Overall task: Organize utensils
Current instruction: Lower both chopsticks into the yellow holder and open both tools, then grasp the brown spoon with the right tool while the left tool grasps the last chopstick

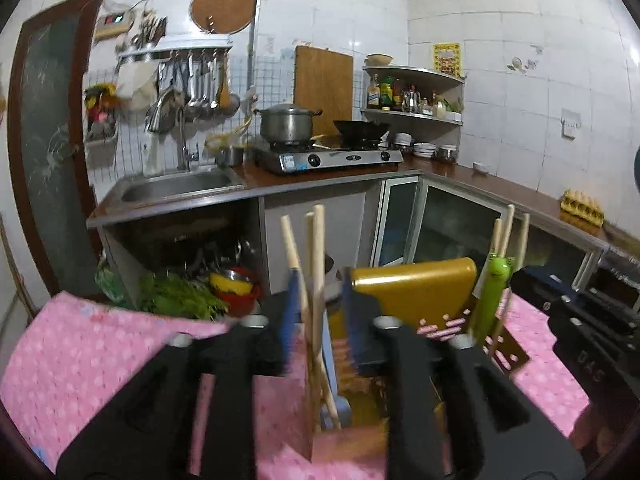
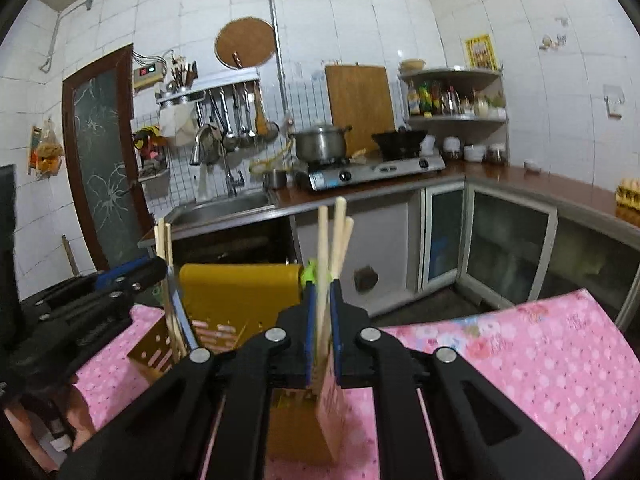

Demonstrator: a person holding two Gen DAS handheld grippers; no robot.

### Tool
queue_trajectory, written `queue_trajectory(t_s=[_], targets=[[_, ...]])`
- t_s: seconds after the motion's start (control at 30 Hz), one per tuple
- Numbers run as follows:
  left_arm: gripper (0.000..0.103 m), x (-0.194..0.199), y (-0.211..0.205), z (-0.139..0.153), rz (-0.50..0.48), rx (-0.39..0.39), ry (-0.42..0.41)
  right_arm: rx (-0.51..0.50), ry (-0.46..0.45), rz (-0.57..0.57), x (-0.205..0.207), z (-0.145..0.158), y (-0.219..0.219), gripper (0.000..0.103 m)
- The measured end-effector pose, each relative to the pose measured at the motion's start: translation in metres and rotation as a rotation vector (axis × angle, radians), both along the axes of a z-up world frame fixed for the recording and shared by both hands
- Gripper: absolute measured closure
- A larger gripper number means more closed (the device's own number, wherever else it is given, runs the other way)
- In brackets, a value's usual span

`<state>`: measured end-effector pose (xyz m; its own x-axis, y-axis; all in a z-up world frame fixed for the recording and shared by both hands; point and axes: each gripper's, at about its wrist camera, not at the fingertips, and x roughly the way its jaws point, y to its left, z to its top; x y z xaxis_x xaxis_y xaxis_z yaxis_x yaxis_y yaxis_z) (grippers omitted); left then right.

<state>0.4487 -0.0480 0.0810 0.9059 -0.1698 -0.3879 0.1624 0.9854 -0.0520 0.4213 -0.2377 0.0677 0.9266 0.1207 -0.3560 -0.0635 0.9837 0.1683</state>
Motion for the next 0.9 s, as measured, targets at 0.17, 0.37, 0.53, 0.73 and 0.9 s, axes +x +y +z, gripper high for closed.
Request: queue_trajectory(t_s=[0.17, 0.37, 0.53, 0.73, 0.9], targets=[[0.032, -0.032, 0.019, 0.006, 0.019, -0.006, 0.053, 0.004, 0.031, -0.007, -0.029, 0.008, -0.01, 0.055], [0.008, -0.07, 0.044, -0.006, 0.034, -0.009, 0.16, -0.046, 0.137, 0.042, -0.079, -0.003, -0.011, 0.052], [0.005, -0.1, 0.054, -0.035, 0.063, 0.026, 0.243, -0.102, 0.213, 0.094, -0.12, -0.03, 0.0, 0.045], [0.005, -0.124, 0.058, -0.074, 0.067, 0.043, 0.354, -0.133, 0.295, 0.124, -0.154, -0.069, 0.011, 0.044], [0.005, -0.137, 0.059, -0.095, 0.071, 0.079, 0.395, -0.132, 0.351, 0.156, -0.172, -0.092, 0.018, 0.044]])
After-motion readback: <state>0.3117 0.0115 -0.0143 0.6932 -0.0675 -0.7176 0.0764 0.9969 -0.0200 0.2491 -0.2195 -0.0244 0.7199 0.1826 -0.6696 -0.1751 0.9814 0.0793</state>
